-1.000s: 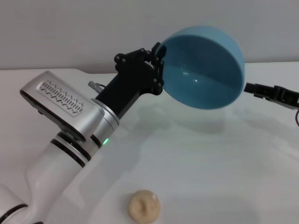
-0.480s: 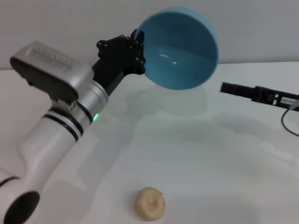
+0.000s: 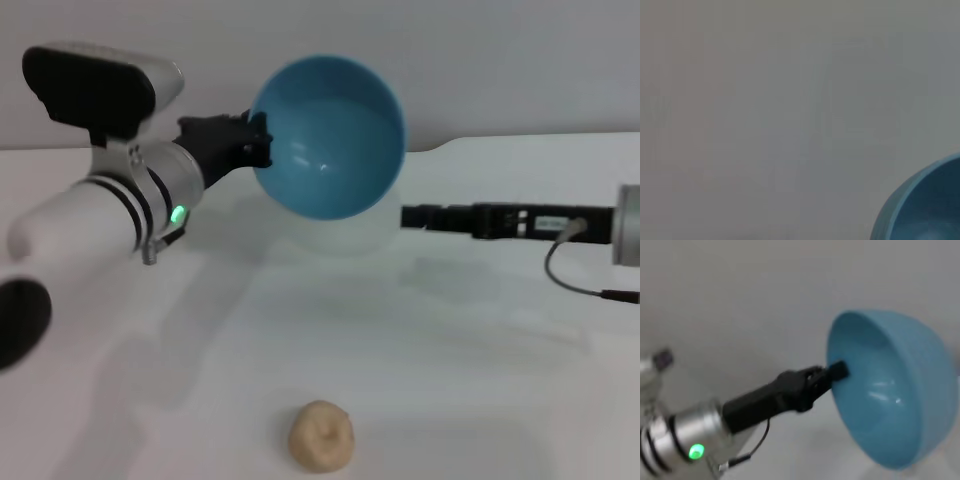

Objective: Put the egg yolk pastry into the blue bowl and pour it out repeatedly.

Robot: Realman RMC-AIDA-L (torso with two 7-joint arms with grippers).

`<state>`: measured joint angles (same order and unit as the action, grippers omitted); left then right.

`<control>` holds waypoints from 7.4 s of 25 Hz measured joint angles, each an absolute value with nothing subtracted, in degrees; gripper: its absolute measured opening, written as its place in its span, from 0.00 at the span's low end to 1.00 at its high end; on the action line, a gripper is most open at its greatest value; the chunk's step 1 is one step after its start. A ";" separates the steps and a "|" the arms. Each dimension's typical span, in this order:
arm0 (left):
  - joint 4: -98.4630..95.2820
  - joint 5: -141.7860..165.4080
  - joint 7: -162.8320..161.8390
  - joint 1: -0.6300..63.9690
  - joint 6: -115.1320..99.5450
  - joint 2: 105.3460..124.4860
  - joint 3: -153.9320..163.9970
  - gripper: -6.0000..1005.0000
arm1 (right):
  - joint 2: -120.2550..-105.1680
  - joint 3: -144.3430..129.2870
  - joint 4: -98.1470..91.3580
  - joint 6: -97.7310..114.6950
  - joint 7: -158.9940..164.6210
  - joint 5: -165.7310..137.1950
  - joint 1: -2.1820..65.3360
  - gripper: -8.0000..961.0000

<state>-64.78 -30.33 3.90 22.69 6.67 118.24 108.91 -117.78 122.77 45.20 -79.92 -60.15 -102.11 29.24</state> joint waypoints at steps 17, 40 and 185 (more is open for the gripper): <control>-63.32 -27.68 3.22 32.83 45.66 117.79 93.87 0.01 | -118.07 99.65 52.27 -76.00 -41.19 -119.83 41.05 0.50; -63.20 -26.36 3.16 33.06 47.68 118.32 94.77 0.01 | -119.00 70.60 49.33 -61.95 -32.11 -114.08 44.29 0.45; -73.22 -35.40 9.37 13.04 5.35 118.03 103.81 0.62 | -118.87 97.34 70.11 -17.85 -32.72 -137.37 12.53 0.35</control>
<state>-73.22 -35.40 9.37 13.04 5.35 118.03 103.81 -118.87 97.34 70.11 -17.85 -32.72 -137.37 12.53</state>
